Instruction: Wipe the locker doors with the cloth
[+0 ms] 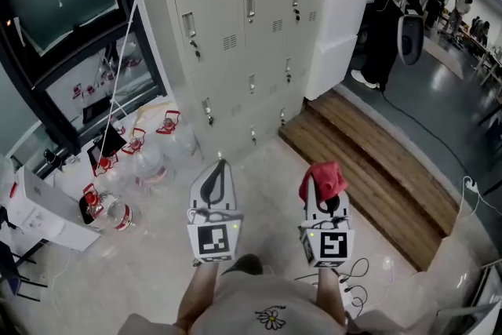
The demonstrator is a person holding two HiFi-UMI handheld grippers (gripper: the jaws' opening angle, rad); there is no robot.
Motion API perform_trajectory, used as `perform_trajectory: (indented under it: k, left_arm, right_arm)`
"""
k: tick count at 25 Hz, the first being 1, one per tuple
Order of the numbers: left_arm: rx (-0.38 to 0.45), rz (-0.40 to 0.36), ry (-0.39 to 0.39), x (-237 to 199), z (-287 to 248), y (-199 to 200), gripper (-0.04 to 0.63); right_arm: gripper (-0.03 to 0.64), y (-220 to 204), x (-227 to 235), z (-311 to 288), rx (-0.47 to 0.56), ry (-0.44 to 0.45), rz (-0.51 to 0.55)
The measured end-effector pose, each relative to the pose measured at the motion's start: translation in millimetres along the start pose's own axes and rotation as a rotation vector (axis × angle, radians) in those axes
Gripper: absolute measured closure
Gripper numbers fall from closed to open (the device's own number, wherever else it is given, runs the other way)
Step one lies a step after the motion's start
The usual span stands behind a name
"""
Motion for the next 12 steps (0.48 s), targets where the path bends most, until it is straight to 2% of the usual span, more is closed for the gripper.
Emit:
perform_trajectory:
  k: [2, 5, 12]
  left_arm:
    - [-0.001, 0.021, 0.019, -2, 2, -1, 0.580]
    - [-0.015, 0.013, 0.046, -11, 1, -6, 0.580]
    - [0.010, 0.003, 0.082, -23, -32, -19, 0.580]
  right_arm:
    - [0.584, -4, -2, -1, -0.006, 0.012, 0.004]
    - [0.584, -9, -9, -9, -0.055, 0.042, 0.009]
    - [0.584, -18, -7, -38, -0.013, 0.106, 0.014]
Point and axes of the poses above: the fingertips, and each gripper's own axes: z backward along the fingers, x to its right, y out of its top, the point moved 5 cm from there along z, backward along the fingers, and after that the axes turned 8 degrees about y, right-handed, at the moved point
